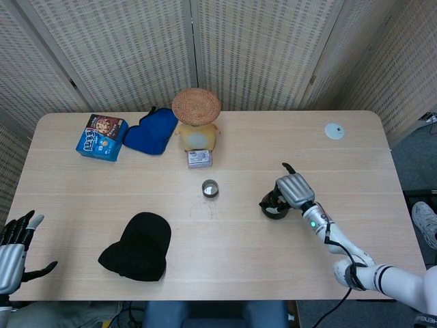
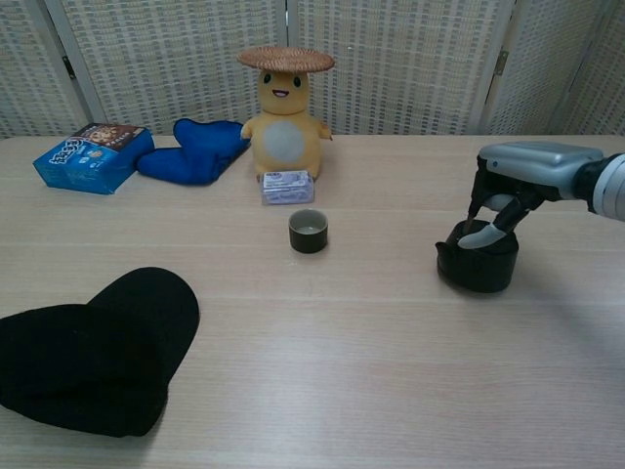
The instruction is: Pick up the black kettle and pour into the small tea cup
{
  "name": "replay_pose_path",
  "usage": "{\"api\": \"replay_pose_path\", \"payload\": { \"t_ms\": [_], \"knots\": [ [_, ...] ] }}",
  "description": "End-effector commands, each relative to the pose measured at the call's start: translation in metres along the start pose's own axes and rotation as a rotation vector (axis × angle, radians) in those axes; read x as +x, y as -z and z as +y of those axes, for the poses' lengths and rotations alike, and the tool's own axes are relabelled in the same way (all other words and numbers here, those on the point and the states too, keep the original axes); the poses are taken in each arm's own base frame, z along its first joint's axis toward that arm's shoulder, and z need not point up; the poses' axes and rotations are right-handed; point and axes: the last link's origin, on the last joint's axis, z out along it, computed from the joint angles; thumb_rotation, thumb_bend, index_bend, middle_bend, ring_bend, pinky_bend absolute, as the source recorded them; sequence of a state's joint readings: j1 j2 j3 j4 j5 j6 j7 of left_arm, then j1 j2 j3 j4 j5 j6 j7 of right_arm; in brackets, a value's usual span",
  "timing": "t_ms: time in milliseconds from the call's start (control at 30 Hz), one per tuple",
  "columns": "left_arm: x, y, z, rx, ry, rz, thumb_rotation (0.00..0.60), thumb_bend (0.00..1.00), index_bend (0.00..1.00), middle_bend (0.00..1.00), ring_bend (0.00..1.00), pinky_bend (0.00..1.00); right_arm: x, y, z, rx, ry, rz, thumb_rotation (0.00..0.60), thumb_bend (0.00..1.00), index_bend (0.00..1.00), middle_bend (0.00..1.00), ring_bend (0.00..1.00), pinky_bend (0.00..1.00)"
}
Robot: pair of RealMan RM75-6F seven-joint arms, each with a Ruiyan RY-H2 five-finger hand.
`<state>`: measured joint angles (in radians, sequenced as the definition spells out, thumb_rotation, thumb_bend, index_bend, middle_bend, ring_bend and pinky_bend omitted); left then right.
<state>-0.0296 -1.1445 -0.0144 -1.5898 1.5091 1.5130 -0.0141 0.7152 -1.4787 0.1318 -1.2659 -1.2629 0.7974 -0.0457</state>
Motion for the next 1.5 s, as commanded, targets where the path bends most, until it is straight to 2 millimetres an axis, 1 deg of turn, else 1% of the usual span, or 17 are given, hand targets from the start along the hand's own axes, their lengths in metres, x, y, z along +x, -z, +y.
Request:
{"api": "replay_pose_path", "payload": {
  "t_ms": [33, 167, 233, 333, 367, 400, 467, 567, 633, 733, 867, 1000, 1067, 1133, 1267, 1333, 1500],
  "knots": [
    [0.001, 0.0, 0.0, -0.002, 0.002, 0.002, 0.586, 0.1, 0.09, 0.0, 0.04, 0.0, 0.007, 0.001, -0.001, 0.011, -0.034, 0.017, 0.385, 0.0, 1.0, 1.0, 0.91, 0.07],
    [0.001, 0.0, 0.001, -0.005, 0.001, 0.002, 0.551, 0.09, 0.09, 0.0, 0.04, 0.0, 0.012, 0.004, -0.002, 0.017, -0.058, 0.033, 0.375, 0.0, 1.0, 1.0, 0.93, 0.13],
    [0.001, 0.0, 0.002, -0.006, 0.0, 0.001, 0.552, 0.09, 0.09, 0.0, 0.05, 0.0, 0.013, 0.007, -0.003, 0.022, -0.065, 0.033, 0.377, 0.0, 1.0, 1.0, 0.93, 0.16],
    [0.0, -0.001, 0.003, -0.008, -0.001, 0.0, 0.555, 0.09, 0.09, 0.0, 0.04, 0.0, 0.014, 0.009, -0.005, 0.029, -0.063, 0.031, 0.377, 0.0, 1.0, 1.0, 0.93, 0.17],
    [0.0, -0.002, 0.003, -0.009, -0.001, 0.0, 0.555, 0.09, 0.09, 0.0, 0.04, 0.0, 0.014, 0.01, -0.006, 0.032, -0.062, 0.031, 0.375, 0.02, 1.0, 1.0, 0.93, 0.17],
    [0.0, -0.002, 0.004, -0.01, -0.001, -0.001, 0.555, 0.09, 0.09, 0.0, 0.04, 0.0, 0.015, 0.011, -0.006, 0.035, -0.063, 0.032, 0.375, 0.04, 1.0, 1.0, 0.93, 0.18],
    [0.0, -0.002, 0.004, -0.01, -0.003, -0.001, 0.565, 0.09, 0.09, 0.0, 0.04, 0.0, 0.015, 0.012, -0.007, 0.038, -0.057, 0.035, 0.374, 0.12, 1.0, 1.0, 0.93, 0.19],
    [0.001, -0.002, 0.004, -0.01, -0.002, 0.002, 0.587, 0.09, 0.09, 0.0, 0.05, 0.0, 0.016, 0.013, -0.008, 0.043, -0.05, 0.042, 0.375, 0.27, 1.0, 1.0, 0.93, 0.21],
    [0.001, -0.002, 0.003, -0.009, -0.002, 0.003, 0.587, 0.09, 0.09, 0.0, 0.05, 0.0, 0.016, 0.013, -0.009, 0.045, -0.047, 0.047, 0.374, 0.34, 1.0, 1.0, 0.93, 0.23],
    [0.001, -0.002, 0.003, -0.008, -0.001, 0.003, 0.587, 0.09, 0.09, 0.0, 0.04, 0.0, 0.017, 0.012, -0.01, 0.05, -0.04, 0.057, 0.373, 0.39, 1.0, 1.0, 0.93, 0.26],
    [0.001, -0.001, 0.003, -0.008, -0.001, 0.007, 0.587, 0.09, 0.09, 0.0, 0.05, 0.0, 0.018, 0.011, -0.012, 0.052, -0.027, 0.065, 0.372, 0.42, 1.0, 1.0, 0.93, 0.3],
    [0.002, -0.001, 0.002, -0.007, -0.002, 0.01, 0.591, 0.09, 0.09, 0.0, 0.04, 0.0, 0.022, 0.007, -0.013, 0.05, -0.016, 0.076, 0.372, 0.43, 1.0, 1.0, 0.93, 0.35],
    [0.002, -0.001, 0.002, -0.006, 0.0, 0.012, 0.59, 0.09, 0.09, 0.0, 0.04, 0.0, 0.025, 0.004, -0.014, 0.049, -0.004, 0.078, 0.371, 0.43, 1.0, 1.0, 0.93, 0.39],
    [0.001, 0.0, 0.001, -0.004, 0.002, 0.013, 0.588, 0.09, 0.09, 0.0, 0.04, 0.0, 0.029, -0.001, -0.017, 0.049, -0.001, 0.081, 0.368, 0.44, 1.0, 1.0, 0.92, 0.46],
    [0.001, 0.001, 0.0, 0.0, 0.002, 0.014, 0.59, 0.09, 0.09, 0.0, 0.04, 0.0, 0.035, -0.01, -0.022, 0.052, 0.009, 0.078, 0.368, 0.45, 1.0, 1.0, 0.92, 0.54],
    [0.0, 0.002, 0.0, 0.003, 0.003, 0.013, 0.591, 0.09, 0.09, 0.0, 0.04, 0.0, 0.037, -0.016, -0.025, 0.055, 0.013, 0.071, 0.372, 0.46, 1.0, 1.0, 0.92, 0.6],
    [0.0, 0.003, -0.001, 0.009, 0.006, 0.014, 0.591, 0.09, 0.09, 0.0, 0.04, 0.0, 0.04, -0.031, -0.033, 0.066, 0.041, 0.05, 0.38, 0.46, 1.0, 1.0, 0.91, 0.61]
  ]
}}
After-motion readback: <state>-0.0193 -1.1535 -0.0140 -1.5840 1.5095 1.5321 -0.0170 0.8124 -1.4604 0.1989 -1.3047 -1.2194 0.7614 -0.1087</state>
